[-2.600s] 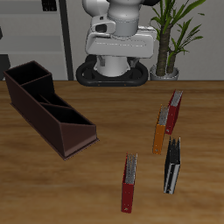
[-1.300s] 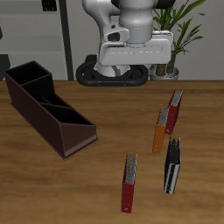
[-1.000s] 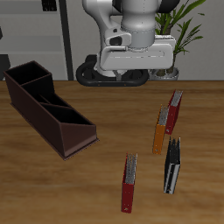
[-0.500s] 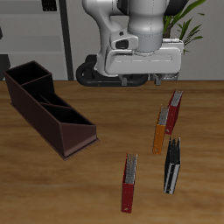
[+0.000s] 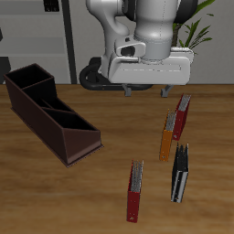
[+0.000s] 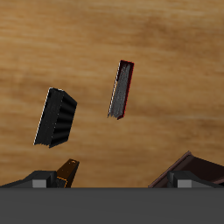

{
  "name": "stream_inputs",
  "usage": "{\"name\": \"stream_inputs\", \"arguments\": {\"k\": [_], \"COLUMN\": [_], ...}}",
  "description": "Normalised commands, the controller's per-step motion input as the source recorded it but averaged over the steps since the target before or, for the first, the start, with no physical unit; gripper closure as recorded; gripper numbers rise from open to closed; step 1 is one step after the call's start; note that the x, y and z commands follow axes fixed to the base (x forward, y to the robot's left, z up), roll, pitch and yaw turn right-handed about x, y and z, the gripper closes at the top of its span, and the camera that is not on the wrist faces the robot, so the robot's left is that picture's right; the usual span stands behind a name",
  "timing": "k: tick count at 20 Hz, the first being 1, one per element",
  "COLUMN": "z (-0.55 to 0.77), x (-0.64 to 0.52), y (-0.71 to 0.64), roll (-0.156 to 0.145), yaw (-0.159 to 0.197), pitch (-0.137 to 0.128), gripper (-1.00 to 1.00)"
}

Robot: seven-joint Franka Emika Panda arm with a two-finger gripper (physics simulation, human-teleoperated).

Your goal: Place the right red book into the right desk caddy's back compartment

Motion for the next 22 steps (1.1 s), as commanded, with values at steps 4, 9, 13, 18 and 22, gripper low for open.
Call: {"name": "stream_inputs", "arguments": {"k": [4,9,13,18,22], "z": [-0.06,0.00,-0.03,0.02,0.02], "x": [0.27,0.15,0.16,0.16,0.13], "y": [-0.17,-0.06,-0.07,-0.17,-0.11], "roll": [-0.025,-0.012,0.018,-0.028,-0.020], "yaw": [-0.020,0.011,-0.003,0.024,-0.021], "pitch": [-0.012,-0.024,0.015,-0.043,-0.011], "gripper": [-1.00,-1.00,-1.00,-1.00,-1.00]}}
